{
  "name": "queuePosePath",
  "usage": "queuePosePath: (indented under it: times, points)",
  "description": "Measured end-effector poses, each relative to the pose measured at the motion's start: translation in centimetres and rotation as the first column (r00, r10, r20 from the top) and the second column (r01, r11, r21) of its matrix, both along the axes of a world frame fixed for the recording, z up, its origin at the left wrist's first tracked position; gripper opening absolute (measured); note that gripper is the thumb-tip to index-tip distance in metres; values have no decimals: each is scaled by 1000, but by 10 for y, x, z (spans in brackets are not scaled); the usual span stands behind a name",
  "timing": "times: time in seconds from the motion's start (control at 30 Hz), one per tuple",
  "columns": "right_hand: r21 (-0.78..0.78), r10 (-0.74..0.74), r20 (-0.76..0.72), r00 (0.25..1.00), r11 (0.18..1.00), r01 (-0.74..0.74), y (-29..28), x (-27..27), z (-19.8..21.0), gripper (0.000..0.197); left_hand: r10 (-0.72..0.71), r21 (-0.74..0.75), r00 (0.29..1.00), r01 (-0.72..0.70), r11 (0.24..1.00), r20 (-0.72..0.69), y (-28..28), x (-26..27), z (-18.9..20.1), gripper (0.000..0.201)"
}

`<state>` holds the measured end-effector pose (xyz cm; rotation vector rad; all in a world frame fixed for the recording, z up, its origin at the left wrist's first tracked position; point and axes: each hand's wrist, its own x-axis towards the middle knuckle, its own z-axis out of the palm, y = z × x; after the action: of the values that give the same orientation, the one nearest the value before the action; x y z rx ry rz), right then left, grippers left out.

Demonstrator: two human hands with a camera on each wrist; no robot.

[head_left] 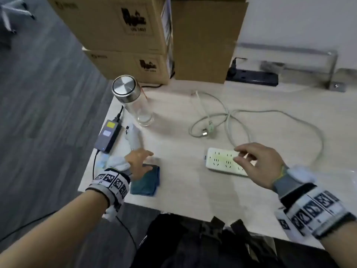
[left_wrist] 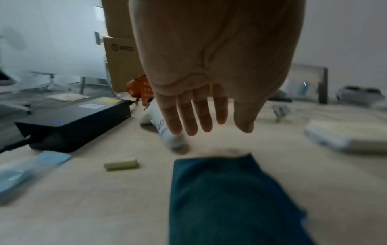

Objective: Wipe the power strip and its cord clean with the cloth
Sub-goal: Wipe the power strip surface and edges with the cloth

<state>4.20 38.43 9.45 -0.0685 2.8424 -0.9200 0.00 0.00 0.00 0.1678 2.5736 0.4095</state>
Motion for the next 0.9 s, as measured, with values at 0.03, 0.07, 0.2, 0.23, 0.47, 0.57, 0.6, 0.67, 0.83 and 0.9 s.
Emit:
queuePosePath:
  times: [0.03, 0.07, 0.2, 0.23, 0.47, 0.57, 0.6, 0.67, 0.83, 0.9]
  points:
    - [-1, 15, 35, 999, 1000, -15, -9, -1, -8, 22, -58, -79, 998, 60, 995, 28, 0, 3, -5, 53]
    - [18, 20, 61, 998, 1000, -21, -19, -2, -10, 22, -107, -171, 993, 114, 979, 51, 0, 2, -8, 54]
    - [-30, 19, 138, 990, 999, -15, -31, 9, -22, 23, -143, -364, 982, 180, 914, 126, 1, 2, -21, 41]
    - [-33, 19, 155, 988, 999, -14, -30, 11, -23, 24, -145, -386, 980, 188, 903, 136, -1, 2, -22, 35]
    - [-47, -59, 221, 974, 996, 71, 9, 40, -34, 27, -169, -70, 971, 183, 981, 167, 43, 10, 0, 17]
    - [-130, -93, 224, 970, 984, 124, 17, 49, -42, 38, -250, 146, 953, 226, 963, 173, 95, 11, 34, 16]
    - [-164, -90, 232, 969, 978, 130, 18, 52, -43, 47, -284, 213, 947, 250, 944, 148, 116, 12, 44, 14]
    - [-221, -48, 240, 970, 970, 103, 15, 54, -45, 71, -316, 359, 944, 262, 896, 99, 152, 13, 62, 12]
    - [-391, -22, 191, 981, 915, 96, 17, 60, -32, 66, -395, 699, 901, 167, 695, 177, 227, 15, 82, 7]
    - [-438, -101, 173, 980, 883, 168, 22, 59, -30, 28, -362, 728, 921, 151, 669, 142, 239, 12, 83, 5]
